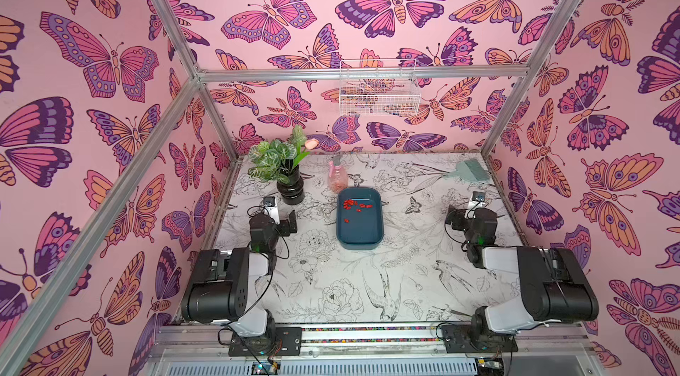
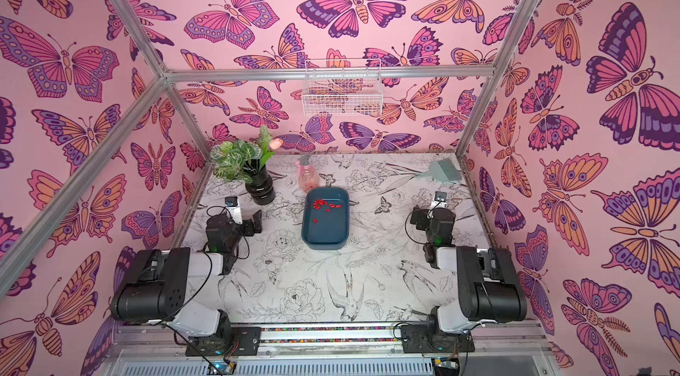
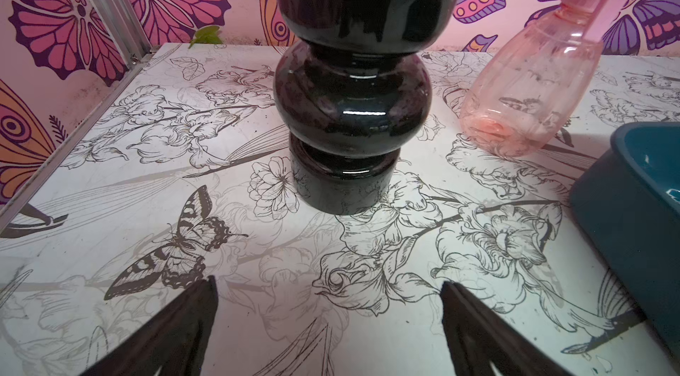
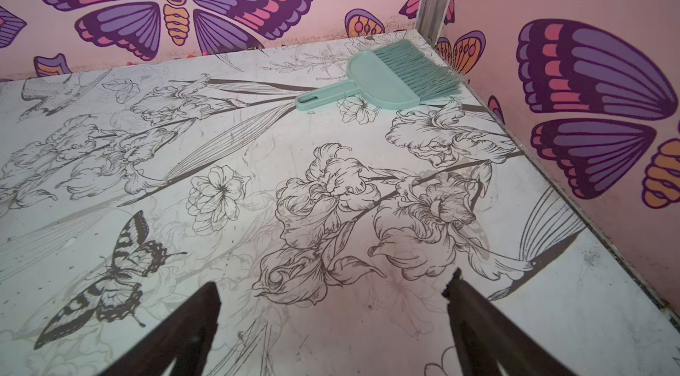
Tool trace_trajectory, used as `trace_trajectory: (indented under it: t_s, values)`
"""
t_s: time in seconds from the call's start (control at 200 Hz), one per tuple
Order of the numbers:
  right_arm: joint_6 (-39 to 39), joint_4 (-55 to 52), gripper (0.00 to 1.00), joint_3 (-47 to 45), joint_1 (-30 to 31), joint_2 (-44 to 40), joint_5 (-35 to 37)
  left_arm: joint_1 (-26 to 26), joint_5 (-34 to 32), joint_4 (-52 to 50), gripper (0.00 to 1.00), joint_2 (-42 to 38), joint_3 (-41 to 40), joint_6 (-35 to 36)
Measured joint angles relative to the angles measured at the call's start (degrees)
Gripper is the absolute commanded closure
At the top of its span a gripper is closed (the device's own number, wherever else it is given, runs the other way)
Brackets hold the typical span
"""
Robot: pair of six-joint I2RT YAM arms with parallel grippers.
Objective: Take the screw protection sleeves out of the storage box
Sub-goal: Pick up the screw protection sleeve from the storage box.
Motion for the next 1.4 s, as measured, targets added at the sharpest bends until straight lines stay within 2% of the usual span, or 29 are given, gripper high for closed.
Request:
trace_trajectory:
  t_s: [1.242, 1.317, 1.397]
  values:
    - [-0.09, 0.59, 0.01, -0.28, 0.0, -0.15, -1.22, -0.02, -0.07, 0.0, 0.0, -0.04, 0.0, 0.0]
    - [-0.22, -0.48, 0.01, -0.98, 0.0, -2.32, -1.7, -0.31, -1.27, -0.59, 0.0, -1.64, -0.35, 0.0]
    - [0.42, -6.49, 0.01, -0.72, 0.0, -8.39, -1.64, -0.81, -2.58, -4.24, 0.0, -8.22, -0.96, -0.02]
